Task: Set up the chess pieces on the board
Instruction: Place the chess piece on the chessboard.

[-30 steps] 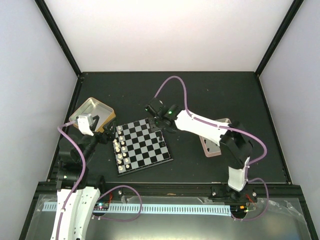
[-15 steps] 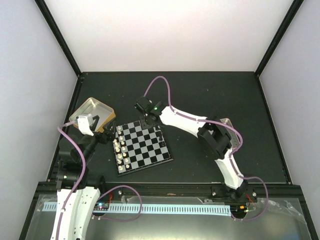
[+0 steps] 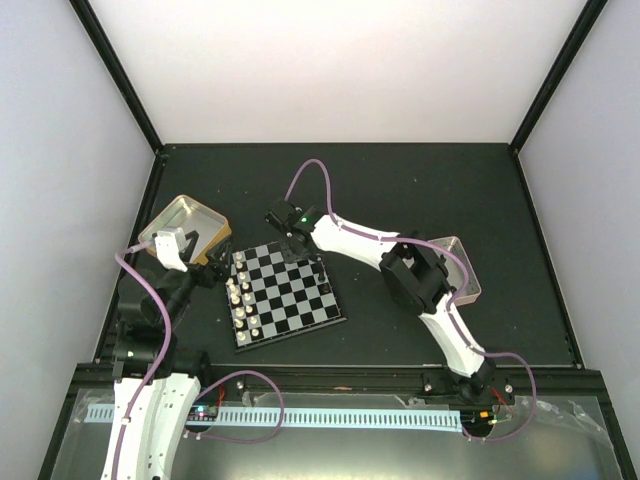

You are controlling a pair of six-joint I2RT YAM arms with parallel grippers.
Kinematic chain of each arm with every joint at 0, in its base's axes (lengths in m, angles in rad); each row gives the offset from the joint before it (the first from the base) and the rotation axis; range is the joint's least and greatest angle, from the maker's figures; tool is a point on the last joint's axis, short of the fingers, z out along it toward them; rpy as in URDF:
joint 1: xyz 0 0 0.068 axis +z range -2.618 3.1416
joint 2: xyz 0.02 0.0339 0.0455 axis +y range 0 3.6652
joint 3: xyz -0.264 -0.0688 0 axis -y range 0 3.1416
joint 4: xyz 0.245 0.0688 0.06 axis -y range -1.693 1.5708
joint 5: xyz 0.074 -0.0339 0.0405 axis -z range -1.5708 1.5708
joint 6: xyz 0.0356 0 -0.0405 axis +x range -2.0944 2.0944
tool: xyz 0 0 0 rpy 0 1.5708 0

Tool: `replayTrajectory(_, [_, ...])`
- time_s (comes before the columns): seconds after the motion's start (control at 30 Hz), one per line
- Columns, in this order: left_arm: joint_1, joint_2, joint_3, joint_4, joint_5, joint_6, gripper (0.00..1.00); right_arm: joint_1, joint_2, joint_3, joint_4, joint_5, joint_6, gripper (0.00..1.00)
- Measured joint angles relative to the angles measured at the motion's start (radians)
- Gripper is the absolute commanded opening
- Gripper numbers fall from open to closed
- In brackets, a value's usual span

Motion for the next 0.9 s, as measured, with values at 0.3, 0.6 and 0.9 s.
replayTrajectory(0.3, [0.000, 0.000, 0.000, 0.000, 0.000, 0.000, 0.99, 0.000, 0.022, 0.013, 0.000, 0.014, 0.006, 0.15])
replayTrajectory(0.6, [0.000, 0.000, 0.000, 0.000, 0.000, 0.000, 0.99, 0.000, 0.026, 0.021, -0.007, 0.031, 0.005, 0.13])
replayTrajectory(0.9, [0.000, 0.000, 0.000, 0.000, 0.000, 0.000, 0.99, 0.000, 0.037, 0.037, -0.009, 0.042, 0.005, 0.20])
